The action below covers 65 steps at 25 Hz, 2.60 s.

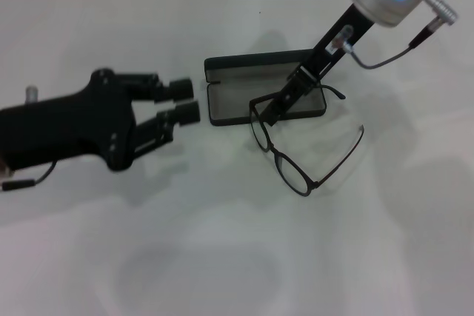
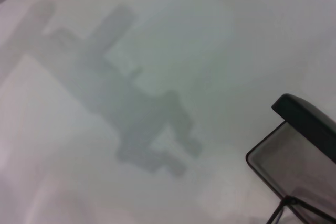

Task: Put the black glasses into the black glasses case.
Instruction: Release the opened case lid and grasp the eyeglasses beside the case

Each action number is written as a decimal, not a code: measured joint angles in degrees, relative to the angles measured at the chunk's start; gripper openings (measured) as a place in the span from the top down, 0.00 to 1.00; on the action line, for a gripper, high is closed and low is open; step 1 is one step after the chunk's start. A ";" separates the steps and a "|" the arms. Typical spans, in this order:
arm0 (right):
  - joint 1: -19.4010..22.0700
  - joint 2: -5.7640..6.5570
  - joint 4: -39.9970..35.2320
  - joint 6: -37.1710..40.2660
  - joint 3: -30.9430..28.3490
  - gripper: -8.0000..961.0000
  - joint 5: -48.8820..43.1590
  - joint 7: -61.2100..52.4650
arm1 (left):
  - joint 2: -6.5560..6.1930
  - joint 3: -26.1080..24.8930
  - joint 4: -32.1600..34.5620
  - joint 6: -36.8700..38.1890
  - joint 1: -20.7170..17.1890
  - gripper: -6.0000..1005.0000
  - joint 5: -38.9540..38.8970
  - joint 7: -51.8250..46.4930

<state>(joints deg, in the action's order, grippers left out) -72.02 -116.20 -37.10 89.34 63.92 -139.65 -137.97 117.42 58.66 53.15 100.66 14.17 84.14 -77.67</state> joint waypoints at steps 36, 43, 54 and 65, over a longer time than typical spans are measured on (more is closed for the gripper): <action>-0.25 0.00 16.99 -17.57 21.42 0.27 19.16 -0.21 | -1.71 -0.22 -17.87 5.32 0.90 0.72 1.03 15.07; 0.86 0.00 16.57 -18.59 21.55 0.34 19.17 -0.02 | -1.59 -0.22 -18.46 4.97 1.18 0.73 1.02 15.09; 2.31 0.01 15.52 -18.94 22.35 0.51 20.77 0.34 | -1.32 -0.22 -19.32 3.74 1.78 0.73 1.72 15.09; 3.32 0.00 15.53 -19.13 22.99 0.72 21.86 0.34 | -1.32 -0.22 -20.01 3.64 1.74 0.73 1.74 15.17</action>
<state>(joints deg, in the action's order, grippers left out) -68.70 -116.19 -21.58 70.21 86.91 -117.79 -137.63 116.10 58.44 33.14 104.30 15.91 85.88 -62.50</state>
